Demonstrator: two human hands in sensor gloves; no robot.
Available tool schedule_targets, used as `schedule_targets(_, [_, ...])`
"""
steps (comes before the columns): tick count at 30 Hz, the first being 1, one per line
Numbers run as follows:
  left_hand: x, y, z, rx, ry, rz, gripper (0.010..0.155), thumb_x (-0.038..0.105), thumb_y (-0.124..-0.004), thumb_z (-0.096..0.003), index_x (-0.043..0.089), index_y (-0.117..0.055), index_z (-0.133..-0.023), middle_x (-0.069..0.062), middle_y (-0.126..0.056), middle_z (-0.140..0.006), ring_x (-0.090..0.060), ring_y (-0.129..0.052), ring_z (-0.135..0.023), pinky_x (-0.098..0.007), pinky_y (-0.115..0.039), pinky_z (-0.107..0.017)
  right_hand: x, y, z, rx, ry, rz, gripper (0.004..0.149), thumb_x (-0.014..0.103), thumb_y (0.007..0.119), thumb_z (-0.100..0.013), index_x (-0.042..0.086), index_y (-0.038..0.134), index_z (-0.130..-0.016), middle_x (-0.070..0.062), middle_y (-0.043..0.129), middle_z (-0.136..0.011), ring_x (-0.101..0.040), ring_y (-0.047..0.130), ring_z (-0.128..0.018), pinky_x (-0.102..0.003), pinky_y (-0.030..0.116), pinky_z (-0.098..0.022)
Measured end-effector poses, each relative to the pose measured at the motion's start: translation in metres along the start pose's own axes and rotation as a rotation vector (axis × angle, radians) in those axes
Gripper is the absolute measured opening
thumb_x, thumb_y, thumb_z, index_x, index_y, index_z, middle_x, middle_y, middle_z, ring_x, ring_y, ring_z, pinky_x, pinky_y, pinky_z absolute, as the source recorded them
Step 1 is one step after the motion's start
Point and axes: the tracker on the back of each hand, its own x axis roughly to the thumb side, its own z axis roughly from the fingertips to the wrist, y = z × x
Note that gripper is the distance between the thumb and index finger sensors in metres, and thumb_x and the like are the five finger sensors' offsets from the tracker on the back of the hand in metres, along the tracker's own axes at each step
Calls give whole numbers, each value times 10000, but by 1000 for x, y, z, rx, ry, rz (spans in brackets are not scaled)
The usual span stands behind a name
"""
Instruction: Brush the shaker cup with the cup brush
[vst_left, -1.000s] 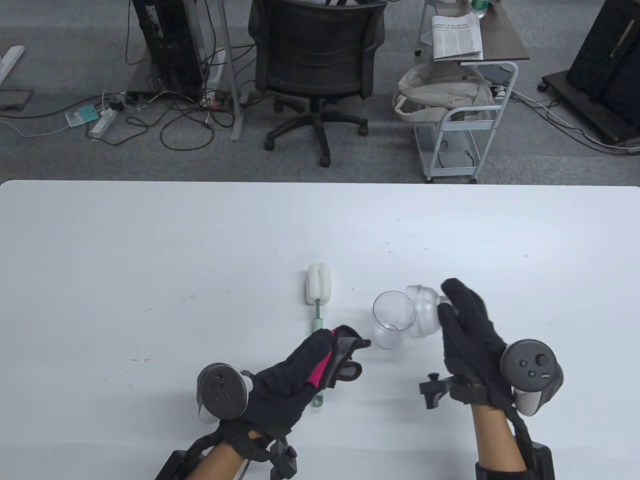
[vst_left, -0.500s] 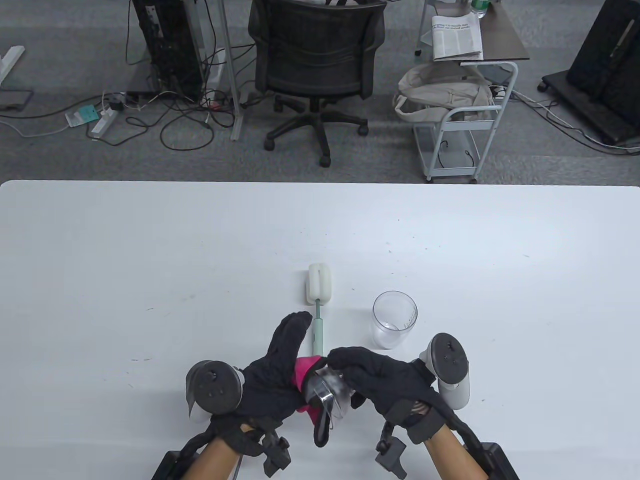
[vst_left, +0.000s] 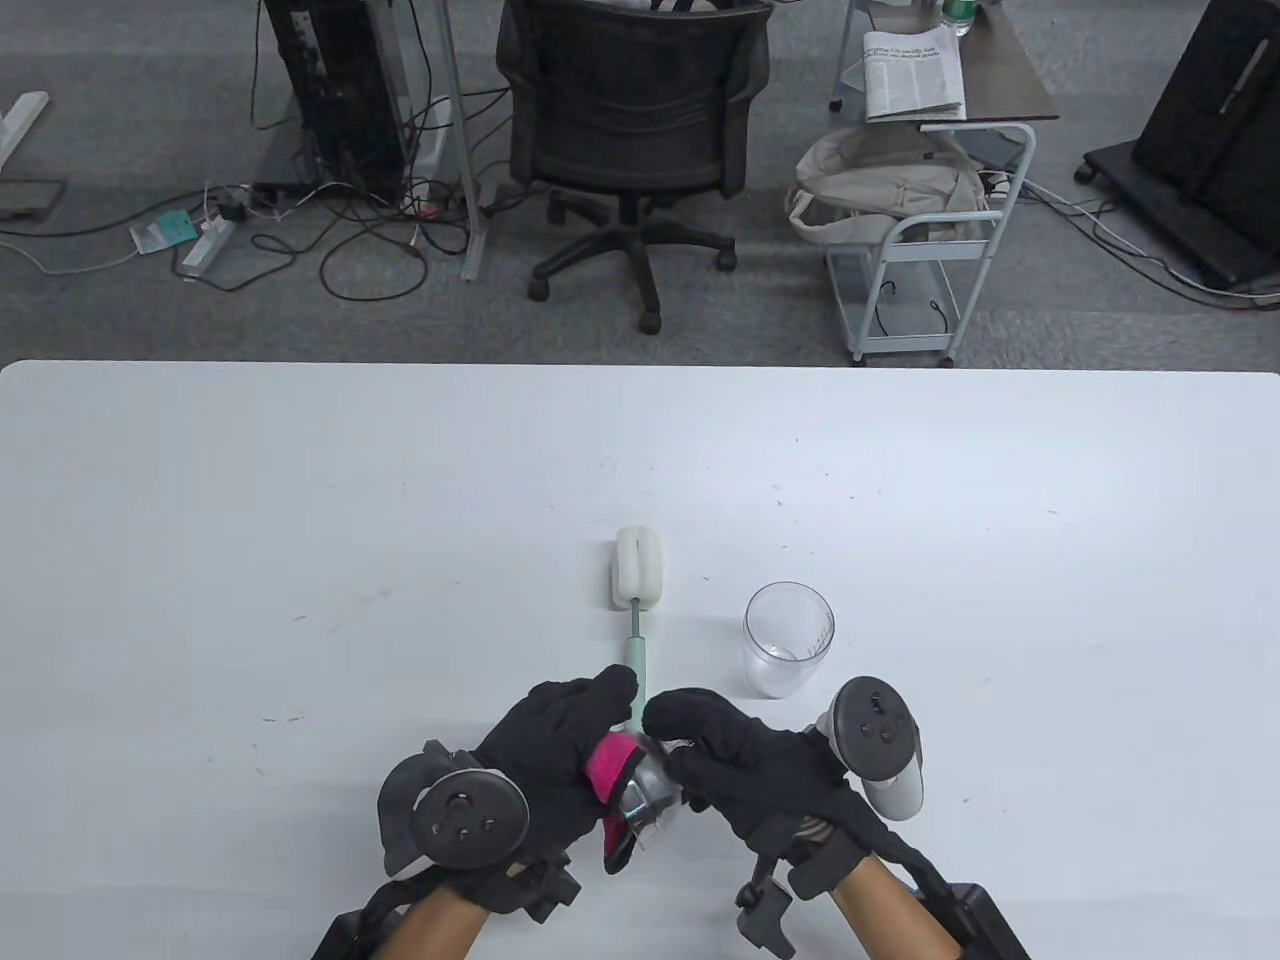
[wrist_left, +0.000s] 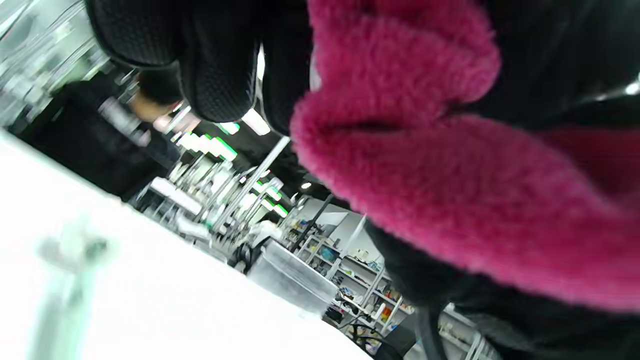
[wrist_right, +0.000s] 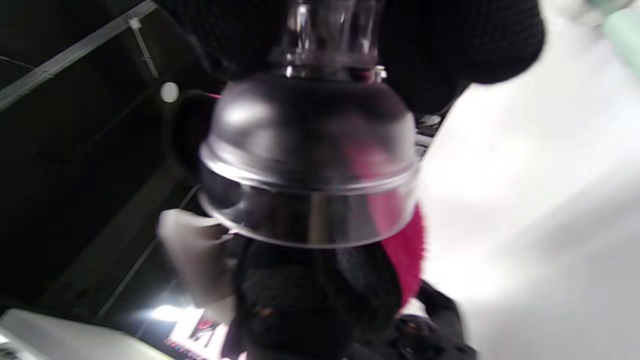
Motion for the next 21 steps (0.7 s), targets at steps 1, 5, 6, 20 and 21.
schedule_targets(1, [-4,-2,0,-27,46,78,846,647,-857,-406,169,-616,-1061,-88,-975,-832,-426,-925,-818,-647,-706,-618,3,0,0,6,-30,-9,453,250,753,-521,291,645,-960,-27,546,-1117,-497,725,-816,-550,731,-633])
schedule_targets(5, [-18,-9,-3,-120,106,398,643,536,-867,-443,135,-764,-934,-113,-1000,-755,-425,-945,-774,-657,-706,-599,14,3,2,8,-108,35,364,196,822,-480,277,764,-831,52,615,-1076,-484,625,-941,-583,668,-717])
schedule_targets(6, [-17,-8,-4,-110,99,390,604,510,-858,-461,140,-768,-930,-117,-995,-755,-419,-939,-780,-659,-699,-607,13,4,2,-6,-104,36,364,226,815,-496,287,751,-850,51,616,-1076,-476,637,-939,-574,680,-712])
schedule_targets(20, [-12,-6,-1,-77,148,308,836,619,-832,-467,172,-530,-1105,-124,-940,-867,-425,-931,-783,-653,-698,-607,6,-1,1,55,-41,-53,518,278,823,-526,276,621,-1003,-153,534,-1110,-501,775,-753,-527,765,-600])
schedule_targets(21, [-18,-10,-2,-139,193,439,821,613,-846,-464,137,-581,-1078,-131,-964,-825,-427,-945,-754,-657,-700,-596,9,0,2,44,-62,-17,501,248,833,-510,298,650,-974,-97,529,-1129,-507,730,-826,-551,731,-658])
